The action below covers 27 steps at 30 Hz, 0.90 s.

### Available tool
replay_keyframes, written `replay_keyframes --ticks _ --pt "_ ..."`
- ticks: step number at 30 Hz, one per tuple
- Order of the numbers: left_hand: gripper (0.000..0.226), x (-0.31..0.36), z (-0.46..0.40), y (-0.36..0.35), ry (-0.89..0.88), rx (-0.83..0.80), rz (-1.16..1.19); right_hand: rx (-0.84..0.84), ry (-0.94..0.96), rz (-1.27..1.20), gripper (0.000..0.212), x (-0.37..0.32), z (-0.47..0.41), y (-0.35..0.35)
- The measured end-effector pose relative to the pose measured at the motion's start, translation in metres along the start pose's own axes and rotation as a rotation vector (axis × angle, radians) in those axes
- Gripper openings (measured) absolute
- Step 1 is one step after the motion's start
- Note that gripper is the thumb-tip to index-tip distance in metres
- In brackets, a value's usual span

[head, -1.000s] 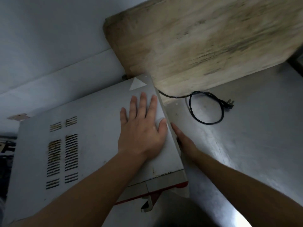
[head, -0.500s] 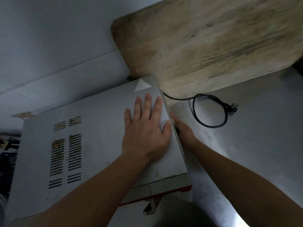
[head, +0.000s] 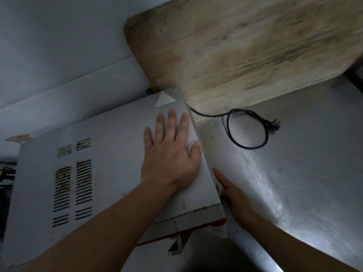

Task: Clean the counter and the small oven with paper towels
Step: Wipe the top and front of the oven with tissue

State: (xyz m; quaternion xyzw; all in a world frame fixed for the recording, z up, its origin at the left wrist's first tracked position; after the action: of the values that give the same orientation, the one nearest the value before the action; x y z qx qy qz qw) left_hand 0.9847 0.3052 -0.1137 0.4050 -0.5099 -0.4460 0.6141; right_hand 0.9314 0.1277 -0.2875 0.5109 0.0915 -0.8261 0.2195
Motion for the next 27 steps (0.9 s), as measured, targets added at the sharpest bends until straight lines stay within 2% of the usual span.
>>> replay_keyframes --ticks 3,6,9,13,17,20,24,27 --pt "0.074 -0.001 -0.001 -0.001 -0.002 0.006 0.005 0.023 0.046 -0.005 0.066 -0.032 -0.036 0.004" --pt "0.073 0.000 0.000 0.000 -0.002 0.019 0.004 0.033 0.137 -0.065 0.046 -0.066 -0.074 0.003" --pt "0.073 0.000 -0.001 0.000 0.002 0.024 0.000 0.013 0.200 -0.112 0.040 -0.094 -0.112 0.002" --pt "0.072 0.000 -0.002 0.001 0.001 0.019 0.004 -0.023 0.214 -0.083 0.051 -0.109 -0.145 0.003" --pt "0.072 0.000 -0.002 0.001 -0.002 0.019 -0.001 -0.011 0.207 -0.178 0.042 -0.102 -0.123 0.002" --pt "0.072 0.000 -0.001 0.001 -0.004 0.010 0.004 -0.041 0.202 -0.223 0.044 -0.078 -0.089 -0.003" --pt "0.072 0.000 -0.002 0.000 -0.008 0.005 0.006 -0.039 0.104 -0.115 0.065 -0.018 -0.034 -0.004" --pt "0.072 -0.001 -0.002 -0.001 -0.010 0.003 0.001 -0.007 0.123 -0.198 0.068 0.016 0.005 -0.012"
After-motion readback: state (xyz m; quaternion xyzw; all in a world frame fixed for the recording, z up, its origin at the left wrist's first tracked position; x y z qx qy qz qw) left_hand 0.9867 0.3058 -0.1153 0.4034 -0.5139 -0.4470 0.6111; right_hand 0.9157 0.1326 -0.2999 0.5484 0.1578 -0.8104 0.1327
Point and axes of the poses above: each hand's wrist, its own z-axis away from the middle knuckle, its own y-axis out of the back of the hand, x = y × z, the point moved 2 cm from there along -z, towards the middle knuckle, and after that the axes turned 9 degrees about z, right-handed, at the moved point
